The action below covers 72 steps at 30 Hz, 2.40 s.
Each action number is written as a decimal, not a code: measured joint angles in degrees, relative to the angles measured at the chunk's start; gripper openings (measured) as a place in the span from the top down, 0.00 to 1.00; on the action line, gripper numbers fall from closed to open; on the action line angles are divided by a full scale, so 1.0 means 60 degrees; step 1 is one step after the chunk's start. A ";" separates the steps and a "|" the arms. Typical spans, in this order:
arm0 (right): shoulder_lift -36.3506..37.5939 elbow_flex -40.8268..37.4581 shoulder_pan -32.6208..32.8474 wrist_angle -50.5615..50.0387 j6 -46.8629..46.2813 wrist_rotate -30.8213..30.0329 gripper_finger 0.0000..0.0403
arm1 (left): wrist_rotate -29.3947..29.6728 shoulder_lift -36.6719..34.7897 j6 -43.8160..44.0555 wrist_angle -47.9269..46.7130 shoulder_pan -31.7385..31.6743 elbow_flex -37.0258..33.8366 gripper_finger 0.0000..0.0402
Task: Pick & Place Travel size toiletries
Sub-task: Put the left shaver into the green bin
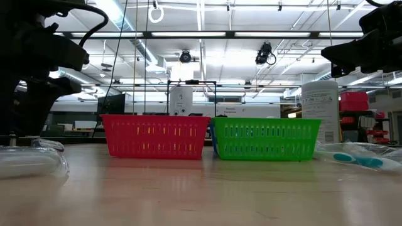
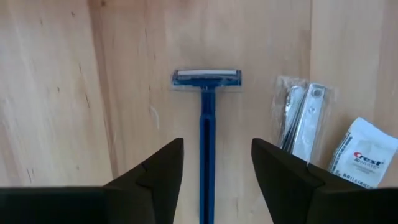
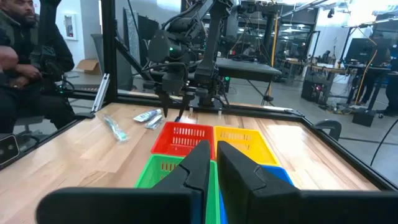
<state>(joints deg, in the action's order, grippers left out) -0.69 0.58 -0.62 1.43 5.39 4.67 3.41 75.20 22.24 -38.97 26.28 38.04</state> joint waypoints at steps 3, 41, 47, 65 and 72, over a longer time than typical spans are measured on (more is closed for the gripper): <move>0.0000 -0.0004 -0.0004 0.0004 0.0000 0.0000 0.90 | 0.0071 -0.0004 0.0000 0.0029 0.0000 -0.0003 0.52; 0.0000 0.0000 -0.0002 0.0000 0.0000 -0.0002 0.90 | -0.0190 0.1209 0.0184 0.1157 -0.0102 -0.0273 0.52; 0.0001 -0.0004 -0.0001 0.0000 0.0000 0.0000 0.90 | -0.0162 0.1213 0.0151 0.1157 -0.0102 -0.0280 0.54; 0.0000 -0.0002 -0.0004 0.0000 0.0000 -0.0004 0.90 | -0.0134 0.1228 0.0153 0.1124 -0.0106 -0.0291 0.78; 0.0000 0.0000 -0.0003 0.0000 0.0000 -0.0004 0.90 | -0.0162 0.1235 0.0153 0.1135 -0.0106 -0.0295 0.81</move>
<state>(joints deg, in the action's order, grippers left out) -0.69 0.58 -0.64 1.43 5.39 4.64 2.44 82.61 23.16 -32.17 25.65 36.27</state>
